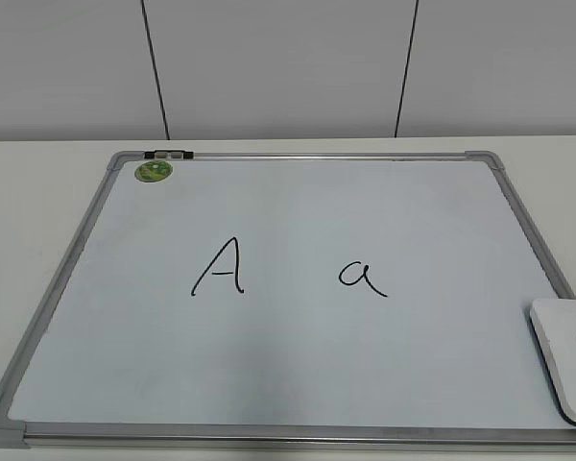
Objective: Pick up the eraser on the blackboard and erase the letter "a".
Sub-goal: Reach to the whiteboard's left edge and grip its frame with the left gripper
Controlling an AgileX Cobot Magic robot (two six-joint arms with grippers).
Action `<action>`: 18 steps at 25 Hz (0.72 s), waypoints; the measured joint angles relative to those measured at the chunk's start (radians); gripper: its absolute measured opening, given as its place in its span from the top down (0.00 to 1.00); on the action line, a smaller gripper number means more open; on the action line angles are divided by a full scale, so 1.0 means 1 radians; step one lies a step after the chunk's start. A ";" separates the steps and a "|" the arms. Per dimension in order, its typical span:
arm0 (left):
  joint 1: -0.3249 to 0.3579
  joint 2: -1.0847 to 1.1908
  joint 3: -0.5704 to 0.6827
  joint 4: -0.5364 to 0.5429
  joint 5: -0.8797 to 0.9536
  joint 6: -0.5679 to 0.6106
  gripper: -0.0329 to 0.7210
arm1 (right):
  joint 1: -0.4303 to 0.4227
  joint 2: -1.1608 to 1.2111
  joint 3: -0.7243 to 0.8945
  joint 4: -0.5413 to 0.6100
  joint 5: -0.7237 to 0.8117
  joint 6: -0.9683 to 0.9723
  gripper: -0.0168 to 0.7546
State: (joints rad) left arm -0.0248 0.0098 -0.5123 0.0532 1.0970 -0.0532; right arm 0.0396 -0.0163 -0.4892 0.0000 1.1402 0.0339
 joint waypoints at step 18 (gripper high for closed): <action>0.000 0.082 -0.063 0.014 -0.091 0.000 0.64 | 0.000 0.000 0.000 0.000 0.000 0.000 0.26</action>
State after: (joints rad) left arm -0.0248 0.0917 -0.5751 0.0668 1.0064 -0.0532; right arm 0.0396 -0.0163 -0.4892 0.0000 1.1402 0.0339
